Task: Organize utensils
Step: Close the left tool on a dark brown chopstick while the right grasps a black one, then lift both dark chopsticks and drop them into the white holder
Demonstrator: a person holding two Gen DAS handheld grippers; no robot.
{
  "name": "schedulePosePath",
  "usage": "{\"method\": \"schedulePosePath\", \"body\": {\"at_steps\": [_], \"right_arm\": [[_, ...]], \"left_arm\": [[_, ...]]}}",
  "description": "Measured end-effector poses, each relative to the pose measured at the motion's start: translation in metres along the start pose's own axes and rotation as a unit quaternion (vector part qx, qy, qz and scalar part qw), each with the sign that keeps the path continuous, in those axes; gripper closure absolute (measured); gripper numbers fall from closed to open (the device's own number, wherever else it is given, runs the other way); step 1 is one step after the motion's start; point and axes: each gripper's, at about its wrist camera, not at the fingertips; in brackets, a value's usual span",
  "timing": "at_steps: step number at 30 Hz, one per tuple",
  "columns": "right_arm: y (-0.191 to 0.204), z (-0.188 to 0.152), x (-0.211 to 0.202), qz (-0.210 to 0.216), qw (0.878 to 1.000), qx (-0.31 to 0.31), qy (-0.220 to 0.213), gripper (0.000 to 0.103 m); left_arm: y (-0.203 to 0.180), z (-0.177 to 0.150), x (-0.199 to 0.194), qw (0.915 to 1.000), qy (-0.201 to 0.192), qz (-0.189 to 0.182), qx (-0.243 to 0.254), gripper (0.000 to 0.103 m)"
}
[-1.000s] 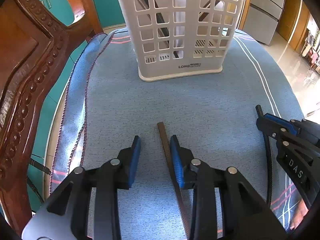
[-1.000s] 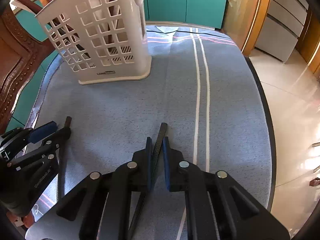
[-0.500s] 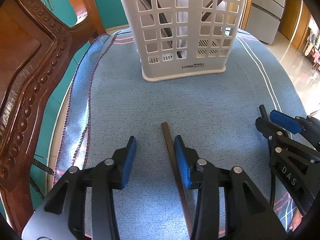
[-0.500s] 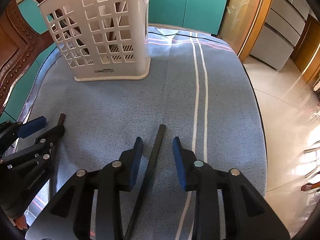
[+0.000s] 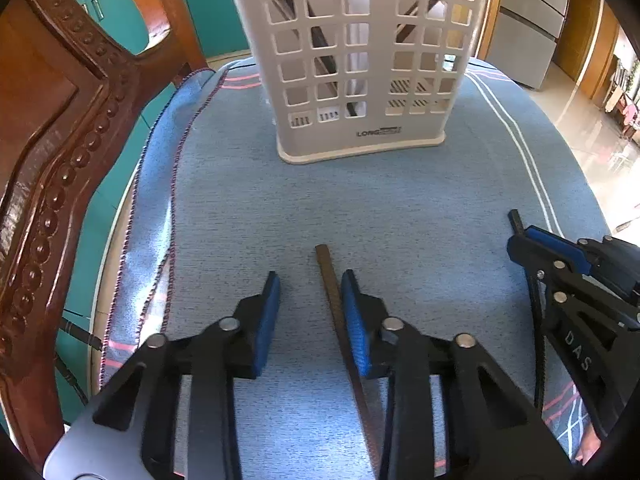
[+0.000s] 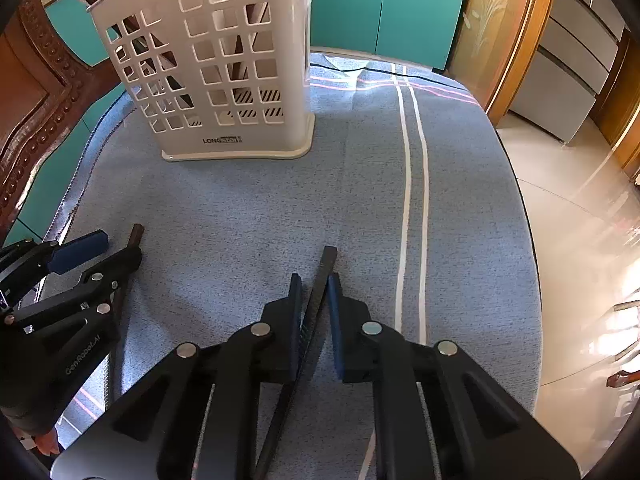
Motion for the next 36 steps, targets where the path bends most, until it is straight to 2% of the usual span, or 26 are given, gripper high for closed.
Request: {"method": "schedulePosePath", "body": {"at_steps": [4, 10, 14, 19, 23, 27, 29, 31, 36], "right_arm": [[0.0, -0.002, -0.001, 0.002, 1.0, -0.001, -0.002, 0.091], [-0.004, -0.003, -0.006, 0.033, 0.999, 0.014, -0.016, 0.095], [-0.005, 0.002, -0.026, 0.045, 0.997, 0.019, -0.052, 0.096], [-0.013, 0.006, -0.07, 0.074, 0.991, 0.035, -0.103, 0.096], [-0.022, 0.004, -0.109, 0.103, 0.984, 0.048, -0.137, 0.096], [-0.027, 0.009, -0.148, 0.11, 0.979, 0.04, -0.166, 0.096], [-0.029, 0.012, -0.17, 0.112, 0.975, 0.038, -0.191, 0.096], [-0.03, 0.014, -0.187, 0.114, 0.97, 0.038, -0.211, 0.096], [-0.032, 0.015, -0.198, 0.113, 0.966, 0.046, -0.229, 0.096]], "left_arm": [[-0.008, 0.0, -0.002, 0.9999, -0.003, -0.006, 0.008, 0.089], [-0.011, -0.001, -0.008, 0.9993, -0.011, -0.034, -0.004, 0.095], [-0.002, 0.005, -0.031, 0.9975, -0.044, -0.052, -0.021, 0.096], [0.019, 0.013, -0.082, 0.9897, -0.102, -0.087, -0.05, 0.096], [0.044, 0.016, -0.138, 0.9763, -0.163, -0.12, -0.076, 0.096], [0.077, 0.023, -0.186, 0.96, -0.222, -0.129, -0.111, 0.096], [0.089, 0.029, -0.213, 0.9492, -0.255, -0.132, -0.128, 0.096], [0.102, 0.047, -0.24, 0.935, -0.3, -0.127, -0.141, 0.096], [0.124, 0.096, -0.289, 0.8994, -0.388, -0.116, -0.165, 0.096]]}}
Point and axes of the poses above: each gripper's, at about its wrist camera, not at the fingertips, and x roughly the way its jaws point, y to its left, z to its top, and after that the axes turned 7 degrees about z, right-handed
